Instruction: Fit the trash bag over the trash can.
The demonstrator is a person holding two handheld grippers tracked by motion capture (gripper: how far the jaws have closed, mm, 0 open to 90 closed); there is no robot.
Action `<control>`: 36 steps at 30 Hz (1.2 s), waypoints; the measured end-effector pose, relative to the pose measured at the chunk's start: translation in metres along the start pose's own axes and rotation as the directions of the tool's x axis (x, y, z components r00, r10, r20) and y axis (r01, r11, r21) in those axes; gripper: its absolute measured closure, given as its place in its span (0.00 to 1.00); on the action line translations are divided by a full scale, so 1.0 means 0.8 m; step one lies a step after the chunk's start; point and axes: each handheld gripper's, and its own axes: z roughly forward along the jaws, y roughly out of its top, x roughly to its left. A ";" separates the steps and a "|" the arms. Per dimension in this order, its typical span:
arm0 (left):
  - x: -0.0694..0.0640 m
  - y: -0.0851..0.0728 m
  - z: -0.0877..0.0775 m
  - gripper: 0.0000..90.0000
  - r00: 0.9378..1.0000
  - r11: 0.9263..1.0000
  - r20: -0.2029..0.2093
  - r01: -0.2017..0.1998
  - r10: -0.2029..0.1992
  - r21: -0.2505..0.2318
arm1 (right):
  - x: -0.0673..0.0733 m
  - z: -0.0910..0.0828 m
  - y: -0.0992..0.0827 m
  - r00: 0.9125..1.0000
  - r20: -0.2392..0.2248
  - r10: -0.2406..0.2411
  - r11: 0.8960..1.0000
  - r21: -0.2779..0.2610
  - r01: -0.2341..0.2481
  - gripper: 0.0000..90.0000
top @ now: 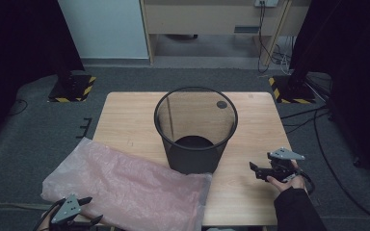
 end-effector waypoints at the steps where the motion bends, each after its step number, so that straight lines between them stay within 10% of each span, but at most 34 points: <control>1: 0.000 -0.001 0.003 0.29 1.000 1.000 0.009 0.001 -0.001 0.008 | 0.000 0.000 0.000 1.000 0.000 0.000 1.000 0.000 0.000 0.15; 8: -0.002 -0.004 0.022 0.31 0.999 0.996 0.025 -0.032 0.031 0.080 | -0.001 0.001 -0.001 1.000 0.003 -0.010 1.000 0.008 0.010 0.15; 14: 0.005 -0.010 0.028 0.36 0.997 0.998 0.046 0.058 -0.059 0.026 | -0.001 0.001 -0.001 1.000 0.002 -0.009 1.000 0.009 0.009 0.15; 25: 0.012 0.001 0.040 0.68 0.996 0.996 0.031 0.083 -0.083 -0.009 | -0.001 0.001 -0.001 1.000 0.005 -0.007 1.000 0.010 0.007 0.15; 32: 0.020 0.008 0.054 0.95 0.968 0.969 0.083 0.241 -0.237 -0.046 | -0.002 0.000 0.000 1.000 0.003 0.001 1.000 0.005 -0.001 0.16; 36: 0.022 0.018 0.051 0.97 0.966 0.964 0.086 0.252 -0.246 -0.080 | -0.003 0.001 -0.001 1.000 0.008 -0.001 1.000 0.005 0.001 0.16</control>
